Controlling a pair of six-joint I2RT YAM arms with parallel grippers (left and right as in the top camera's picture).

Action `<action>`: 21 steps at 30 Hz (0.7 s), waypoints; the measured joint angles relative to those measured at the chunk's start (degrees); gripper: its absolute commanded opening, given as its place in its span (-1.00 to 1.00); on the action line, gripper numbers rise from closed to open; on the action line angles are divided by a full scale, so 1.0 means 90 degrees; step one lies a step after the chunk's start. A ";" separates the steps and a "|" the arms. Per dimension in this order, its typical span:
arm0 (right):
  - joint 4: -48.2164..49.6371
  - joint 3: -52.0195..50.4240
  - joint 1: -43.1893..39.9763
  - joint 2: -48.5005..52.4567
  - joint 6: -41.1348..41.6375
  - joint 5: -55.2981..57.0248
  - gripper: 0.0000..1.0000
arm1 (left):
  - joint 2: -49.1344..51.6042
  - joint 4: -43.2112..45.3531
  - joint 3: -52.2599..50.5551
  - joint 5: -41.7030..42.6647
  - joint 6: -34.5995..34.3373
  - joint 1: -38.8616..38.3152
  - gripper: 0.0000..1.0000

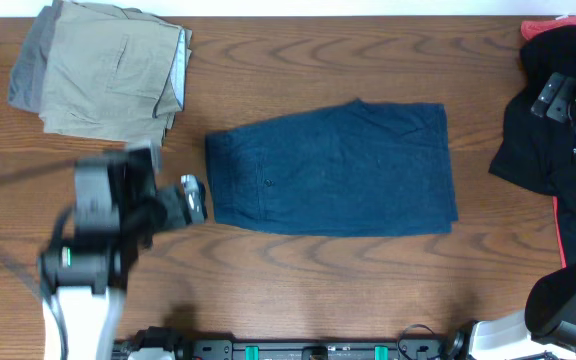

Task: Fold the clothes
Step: 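Reach the left gripper to the shorts' left edge and grasp it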

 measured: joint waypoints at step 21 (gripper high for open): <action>0.0002 0.0000 0.0000 0.0000 0.0000 0.0002 0.98 | 0.3830 0.1054 0.0651 0.0075 0.0138 0.0000 0.96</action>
